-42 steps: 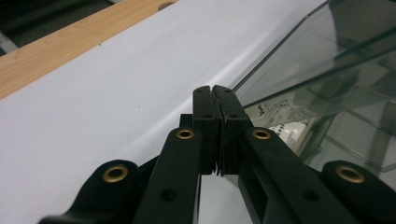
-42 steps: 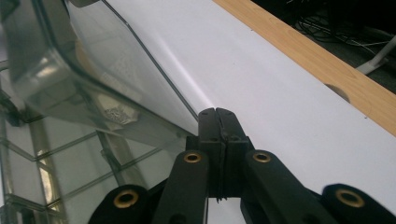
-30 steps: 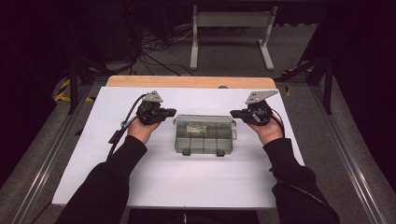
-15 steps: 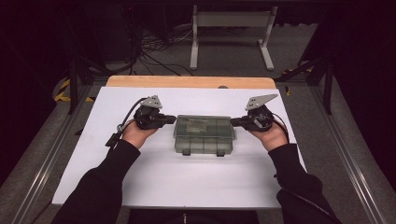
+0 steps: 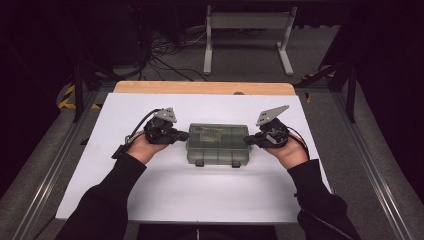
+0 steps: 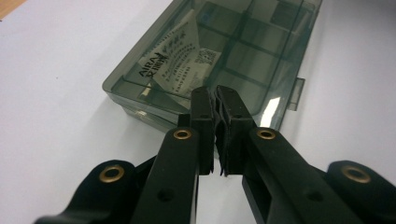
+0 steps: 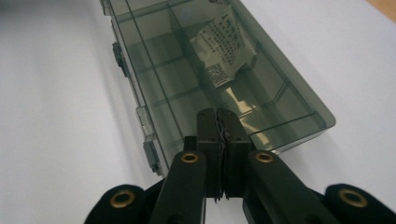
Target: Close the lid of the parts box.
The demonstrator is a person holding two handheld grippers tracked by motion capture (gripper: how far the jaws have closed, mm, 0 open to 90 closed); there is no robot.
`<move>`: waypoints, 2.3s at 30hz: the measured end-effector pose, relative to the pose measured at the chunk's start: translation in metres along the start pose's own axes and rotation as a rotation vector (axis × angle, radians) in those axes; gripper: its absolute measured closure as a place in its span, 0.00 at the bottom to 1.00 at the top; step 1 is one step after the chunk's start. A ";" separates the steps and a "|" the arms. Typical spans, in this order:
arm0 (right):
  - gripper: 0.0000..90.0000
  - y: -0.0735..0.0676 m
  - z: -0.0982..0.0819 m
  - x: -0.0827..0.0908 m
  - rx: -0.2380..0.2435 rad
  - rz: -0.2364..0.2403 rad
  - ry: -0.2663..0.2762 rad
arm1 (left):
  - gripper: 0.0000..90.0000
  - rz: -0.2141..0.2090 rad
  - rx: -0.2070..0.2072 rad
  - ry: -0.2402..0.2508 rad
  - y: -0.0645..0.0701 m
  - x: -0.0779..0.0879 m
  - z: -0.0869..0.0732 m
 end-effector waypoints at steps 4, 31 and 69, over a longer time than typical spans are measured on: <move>0.98 -0.003 0.001 -0.001 -0.006 0.008 -0.026 | 0.95 -0.010 -0.010 -0.025 0.003 0.000 0.000; 0.98 -0.011 0.001 -0.016 -0.001 0.052 -0.155 | 0.94 -0.070 -0.041 -0.192 0.012 -0.018 -0.005; 0.95 -0.017 -0.001 -0.012 -0.001 0.018 -0.115 | 0.91 -0.056 -0.025 -0.207 0.011 -0.017 -0.006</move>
Point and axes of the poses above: each handheld gripper's, and its own axes: x roughly backward along the jaws, z roughly out of its top, y roughly to its right, the point moved 1 cm from there along -x, roughly forward along the jaws, and after that the axes turned 3 degrees about x, right-handed, at the moved point
